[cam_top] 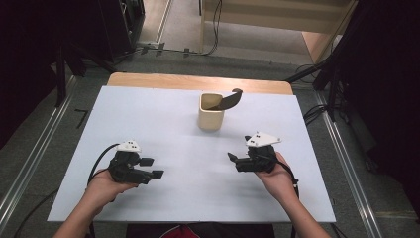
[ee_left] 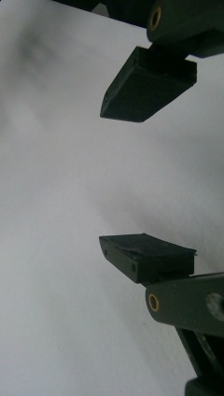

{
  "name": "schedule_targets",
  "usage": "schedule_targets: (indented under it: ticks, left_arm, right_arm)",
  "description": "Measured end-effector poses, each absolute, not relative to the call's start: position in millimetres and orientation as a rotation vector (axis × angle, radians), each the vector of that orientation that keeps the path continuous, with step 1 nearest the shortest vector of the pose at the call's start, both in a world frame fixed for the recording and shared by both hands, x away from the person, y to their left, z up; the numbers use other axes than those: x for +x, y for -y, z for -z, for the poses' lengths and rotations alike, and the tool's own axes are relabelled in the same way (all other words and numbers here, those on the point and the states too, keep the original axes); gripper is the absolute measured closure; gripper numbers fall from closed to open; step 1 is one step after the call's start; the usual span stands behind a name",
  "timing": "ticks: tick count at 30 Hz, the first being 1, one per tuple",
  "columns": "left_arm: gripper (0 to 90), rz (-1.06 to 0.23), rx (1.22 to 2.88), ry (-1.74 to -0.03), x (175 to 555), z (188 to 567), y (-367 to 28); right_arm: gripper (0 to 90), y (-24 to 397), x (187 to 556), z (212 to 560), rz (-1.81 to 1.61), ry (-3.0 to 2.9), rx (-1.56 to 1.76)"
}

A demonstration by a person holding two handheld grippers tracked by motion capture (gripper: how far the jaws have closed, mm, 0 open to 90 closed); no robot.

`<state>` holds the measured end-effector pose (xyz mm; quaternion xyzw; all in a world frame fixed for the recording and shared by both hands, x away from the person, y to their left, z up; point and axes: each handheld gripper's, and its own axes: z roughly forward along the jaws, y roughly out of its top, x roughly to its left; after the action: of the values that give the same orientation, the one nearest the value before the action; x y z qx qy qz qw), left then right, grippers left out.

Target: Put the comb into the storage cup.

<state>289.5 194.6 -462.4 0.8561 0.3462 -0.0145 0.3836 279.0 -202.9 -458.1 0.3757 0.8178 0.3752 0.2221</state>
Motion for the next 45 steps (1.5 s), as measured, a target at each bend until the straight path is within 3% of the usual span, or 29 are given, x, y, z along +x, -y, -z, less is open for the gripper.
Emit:
schedule_targets:
  ticks: [45]
  left_arm:
    - [34.1,0.019,2.156,-0.898,277.7,465.8,-213.6]
  right_arm:
    - [15.9,264.7,229.5,472.4,-1.091,-2.281,1.139]
